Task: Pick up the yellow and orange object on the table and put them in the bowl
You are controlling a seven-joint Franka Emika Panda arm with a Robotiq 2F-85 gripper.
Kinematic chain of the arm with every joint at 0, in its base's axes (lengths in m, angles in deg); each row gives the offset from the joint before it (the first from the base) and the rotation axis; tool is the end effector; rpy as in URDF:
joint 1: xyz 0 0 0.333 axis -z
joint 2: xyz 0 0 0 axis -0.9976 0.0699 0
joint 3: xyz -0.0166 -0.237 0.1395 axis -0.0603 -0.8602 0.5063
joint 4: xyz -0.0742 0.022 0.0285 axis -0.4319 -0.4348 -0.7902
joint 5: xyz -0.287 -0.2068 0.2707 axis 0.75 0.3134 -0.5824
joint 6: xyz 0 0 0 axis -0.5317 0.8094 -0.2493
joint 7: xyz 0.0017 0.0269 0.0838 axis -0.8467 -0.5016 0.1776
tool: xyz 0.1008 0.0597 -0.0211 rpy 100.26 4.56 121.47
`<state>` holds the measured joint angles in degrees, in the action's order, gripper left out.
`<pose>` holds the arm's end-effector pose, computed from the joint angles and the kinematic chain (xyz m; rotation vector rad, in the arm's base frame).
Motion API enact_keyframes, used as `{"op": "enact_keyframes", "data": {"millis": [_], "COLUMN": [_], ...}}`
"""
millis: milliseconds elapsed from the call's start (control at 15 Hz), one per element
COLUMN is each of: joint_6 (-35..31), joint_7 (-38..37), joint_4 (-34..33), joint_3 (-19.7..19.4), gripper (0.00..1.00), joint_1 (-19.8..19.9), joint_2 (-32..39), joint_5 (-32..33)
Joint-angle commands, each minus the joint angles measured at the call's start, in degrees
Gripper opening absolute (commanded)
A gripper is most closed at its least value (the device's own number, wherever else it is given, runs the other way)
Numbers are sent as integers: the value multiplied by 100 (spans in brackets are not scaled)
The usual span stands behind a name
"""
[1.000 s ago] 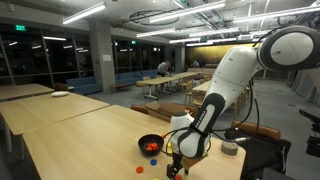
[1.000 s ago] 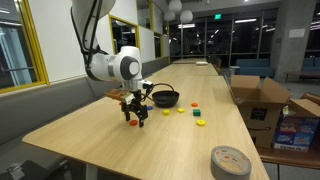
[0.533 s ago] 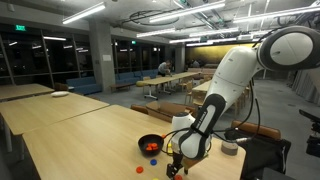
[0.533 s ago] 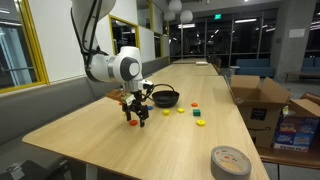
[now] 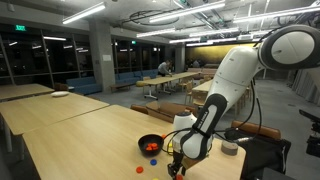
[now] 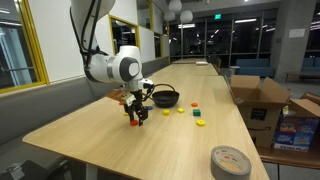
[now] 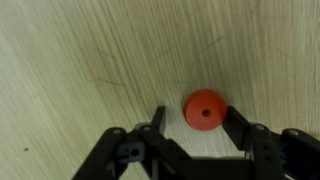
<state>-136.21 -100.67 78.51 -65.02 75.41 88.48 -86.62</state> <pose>0.5157 0.1102 0.0372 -3.0999 0.2656 -0.0652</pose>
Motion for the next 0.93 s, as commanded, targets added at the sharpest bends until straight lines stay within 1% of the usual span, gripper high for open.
{"op": "enact_keyframes", "data": {"millis": [0,67,267,400,533,867], "joint_6": [-176,-159,-52,36,108,167], "joint_7": [115,79,-34,-131,-294,-767], "joint_4": [143,156,185,157,88,-104], "joint_3": [-48,-83,-218,-369,-630,-1175], "gripper": [31,23,26,26,26,26], "joint_1": [-53,-92,-224,-374,-654,-1206], "joint_2": [-122,-154,-261,-329,-409,-704], "joint_5": [-120,-94,-4,86,271,841]}}
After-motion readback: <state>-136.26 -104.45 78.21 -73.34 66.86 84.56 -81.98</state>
